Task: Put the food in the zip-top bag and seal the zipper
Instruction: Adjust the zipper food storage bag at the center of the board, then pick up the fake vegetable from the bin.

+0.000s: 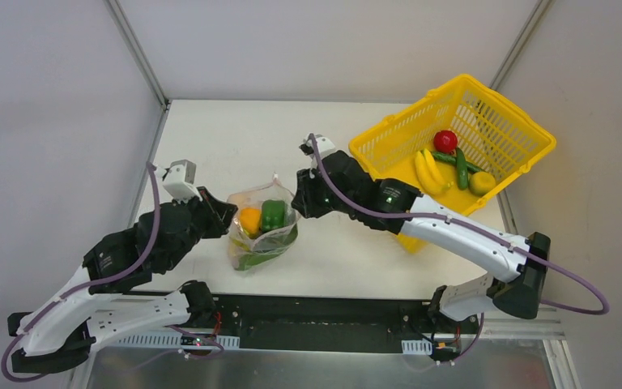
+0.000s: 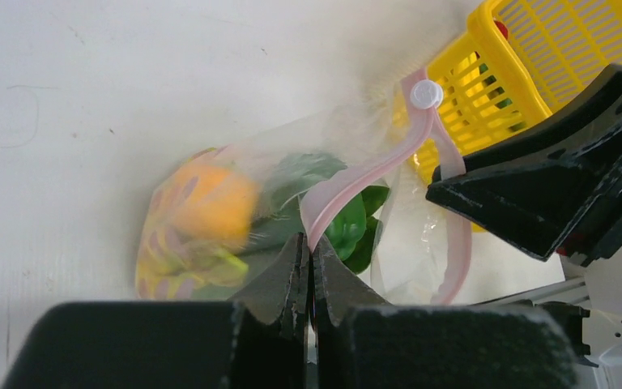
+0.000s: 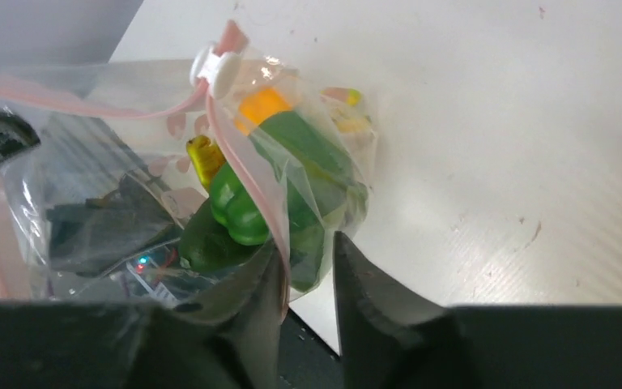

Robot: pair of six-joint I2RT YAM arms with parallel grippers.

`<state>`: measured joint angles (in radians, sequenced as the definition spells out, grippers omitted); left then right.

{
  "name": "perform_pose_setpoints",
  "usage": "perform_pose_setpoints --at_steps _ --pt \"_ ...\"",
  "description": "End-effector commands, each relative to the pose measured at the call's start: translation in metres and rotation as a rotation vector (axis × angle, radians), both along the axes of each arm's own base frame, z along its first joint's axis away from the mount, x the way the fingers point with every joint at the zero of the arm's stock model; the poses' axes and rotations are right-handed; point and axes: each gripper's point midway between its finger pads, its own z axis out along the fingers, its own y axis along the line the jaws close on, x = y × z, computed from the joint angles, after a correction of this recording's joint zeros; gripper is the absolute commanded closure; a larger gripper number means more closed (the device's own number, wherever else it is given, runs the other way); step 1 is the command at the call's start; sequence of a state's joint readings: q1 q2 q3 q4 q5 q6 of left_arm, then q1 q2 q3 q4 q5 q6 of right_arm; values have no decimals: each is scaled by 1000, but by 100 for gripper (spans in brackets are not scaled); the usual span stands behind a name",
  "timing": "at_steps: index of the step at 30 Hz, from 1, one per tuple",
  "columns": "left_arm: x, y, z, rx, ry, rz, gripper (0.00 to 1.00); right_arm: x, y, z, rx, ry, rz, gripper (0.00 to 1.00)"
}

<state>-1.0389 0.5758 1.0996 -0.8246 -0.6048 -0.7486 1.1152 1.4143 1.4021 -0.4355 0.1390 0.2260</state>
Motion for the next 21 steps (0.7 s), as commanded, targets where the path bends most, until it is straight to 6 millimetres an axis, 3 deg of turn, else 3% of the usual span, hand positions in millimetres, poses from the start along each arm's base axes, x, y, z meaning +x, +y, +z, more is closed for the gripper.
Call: perform_pose_setpoints --at_steps 1,5,7,10,14,18,21 --pt "9 -27 -1 -12 6 -44 99 10 -39 42 55 -27 -89 55" --pt "12 -45 -5 -30 19 -72 99 1 -60 88 150 -79 -65 30" --pt "14 -51 -4 -36 19 -86 99 12 -82 98 147 -165 -144 22" --pt "15 -59 -5 -37 24 -106 99 61 -152 89 23 -315 -489 9" --pt "15 -67 -9 -31 38 -127 99 109 -244 76 -104 -311 -800 5" --pt "14 -71 -12 -26 43 -142 99 151 -313 48 -104 -188 -976 3" --pt "14 -71 -13 -27 41 -148 99 177 -349 19 -79 -49 -1065 3"
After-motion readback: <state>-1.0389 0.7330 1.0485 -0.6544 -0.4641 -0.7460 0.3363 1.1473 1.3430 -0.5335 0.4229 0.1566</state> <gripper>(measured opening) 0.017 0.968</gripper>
